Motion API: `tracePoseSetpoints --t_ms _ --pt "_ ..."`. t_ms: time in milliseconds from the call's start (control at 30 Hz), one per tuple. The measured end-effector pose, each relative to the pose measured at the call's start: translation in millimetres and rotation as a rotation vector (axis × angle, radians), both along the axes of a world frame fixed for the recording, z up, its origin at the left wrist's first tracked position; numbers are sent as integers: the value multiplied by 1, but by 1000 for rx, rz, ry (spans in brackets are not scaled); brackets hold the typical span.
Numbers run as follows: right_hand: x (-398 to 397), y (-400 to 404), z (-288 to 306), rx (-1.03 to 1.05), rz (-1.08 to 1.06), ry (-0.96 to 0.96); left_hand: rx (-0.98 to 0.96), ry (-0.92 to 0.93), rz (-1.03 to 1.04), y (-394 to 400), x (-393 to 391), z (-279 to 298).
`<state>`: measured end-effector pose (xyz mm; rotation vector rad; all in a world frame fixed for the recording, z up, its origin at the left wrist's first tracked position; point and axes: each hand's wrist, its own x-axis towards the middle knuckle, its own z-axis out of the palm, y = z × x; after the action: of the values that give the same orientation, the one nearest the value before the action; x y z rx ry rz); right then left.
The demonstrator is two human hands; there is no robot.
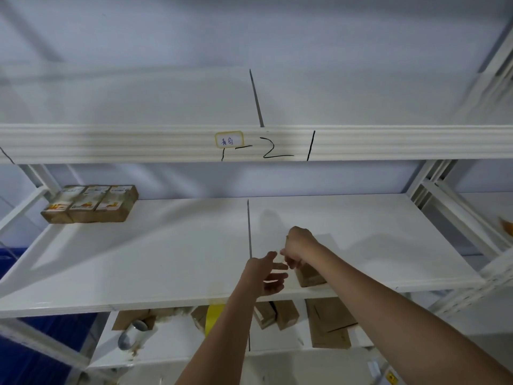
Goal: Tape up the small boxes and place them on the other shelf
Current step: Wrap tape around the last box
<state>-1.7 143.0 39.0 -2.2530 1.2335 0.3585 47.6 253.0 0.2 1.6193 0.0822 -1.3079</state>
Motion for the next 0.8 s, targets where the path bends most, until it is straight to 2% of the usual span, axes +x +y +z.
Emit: tracePoseSetpoints --t_ms 133,233,367,433,600,800 --pt "-10 -9 18 464 -68 -68 152 -82 -224 7 23 6" --pt "-19 -32 40 437 27 -66 166 -161 -297 15 36 -2" --pt "-33 -48 67 492 248 8 -177 -350 -183 2 32 -13" --pt "-36 -52 72 468 327 53 -315 -284 -190 -9 22 -5" --pt "-45 -72 70 462 349 36 -379 -8 -332 -18 6 10" --pt "-57 -96 52 464 386 83 -264 -34 -326 -27 6 5"
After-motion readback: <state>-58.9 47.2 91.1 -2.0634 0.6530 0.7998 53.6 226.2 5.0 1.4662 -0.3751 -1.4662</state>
